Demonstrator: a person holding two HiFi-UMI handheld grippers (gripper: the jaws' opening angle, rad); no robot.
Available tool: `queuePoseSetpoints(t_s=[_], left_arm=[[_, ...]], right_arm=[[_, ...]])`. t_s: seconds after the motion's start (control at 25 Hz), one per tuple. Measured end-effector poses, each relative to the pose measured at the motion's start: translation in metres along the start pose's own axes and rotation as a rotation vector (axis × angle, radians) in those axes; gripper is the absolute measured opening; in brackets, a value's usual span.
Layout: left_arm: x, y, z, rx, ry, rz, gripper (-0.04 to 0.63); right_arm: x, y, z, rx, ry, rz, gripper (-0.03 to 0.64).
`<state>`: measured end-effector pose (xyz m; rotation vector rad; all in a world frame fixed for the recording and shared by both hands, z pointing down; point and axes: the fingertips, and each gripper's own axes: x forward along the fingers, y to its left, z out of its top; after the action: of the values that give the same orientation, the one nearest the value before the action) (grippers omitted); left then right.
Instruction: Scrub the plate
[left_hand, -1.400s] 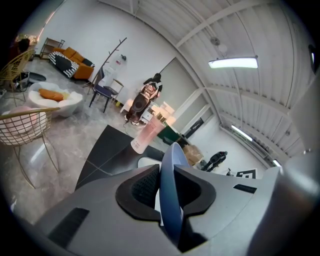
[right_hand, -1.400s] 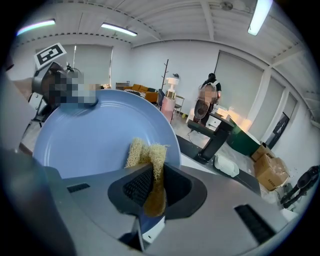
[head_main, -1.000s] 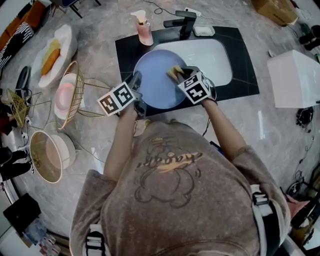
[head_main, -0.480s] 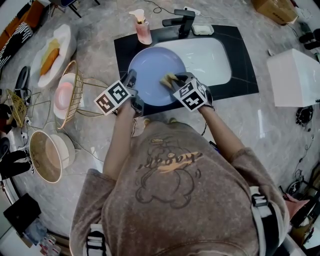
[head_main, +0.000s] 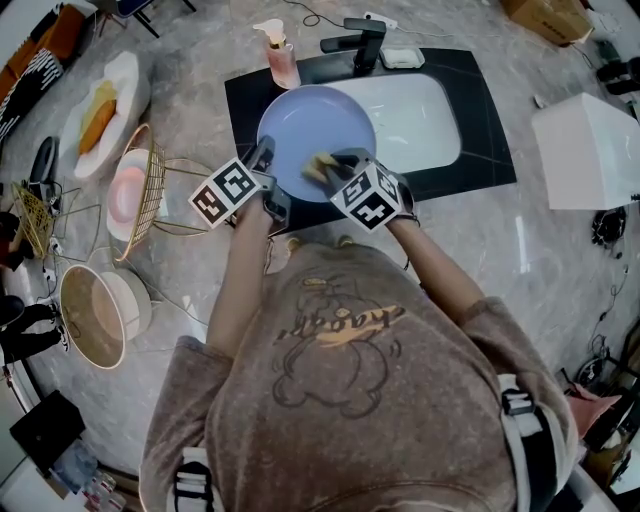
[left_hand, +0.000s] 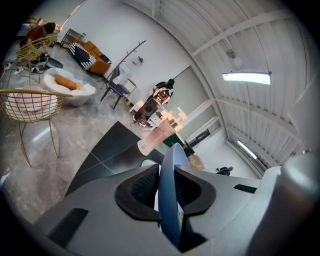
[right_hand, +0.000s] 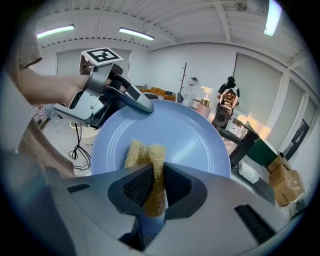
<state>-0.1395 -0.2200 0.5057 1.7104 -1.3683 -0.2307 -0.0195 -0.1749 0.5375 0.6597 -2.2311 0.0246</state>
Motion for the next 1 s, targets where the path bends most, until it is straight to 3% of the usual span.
queuePoseSetpoints(t_s=[0.44, 1.0], left_arm=[[0.004, -0.013, -0.017, -0.012, 0.053, -0.059, 0.063], [-0.002, -0.022, -0.031, -0.035, 0.093, -0.091, 0.070]], right_arm=[[0.006, -0.005, 0.024, -0.026, -0.035, 0.006, 0.052], [0.011, -0.038, 0.026, 0.021, -0.037, -0.068, 0.052]])
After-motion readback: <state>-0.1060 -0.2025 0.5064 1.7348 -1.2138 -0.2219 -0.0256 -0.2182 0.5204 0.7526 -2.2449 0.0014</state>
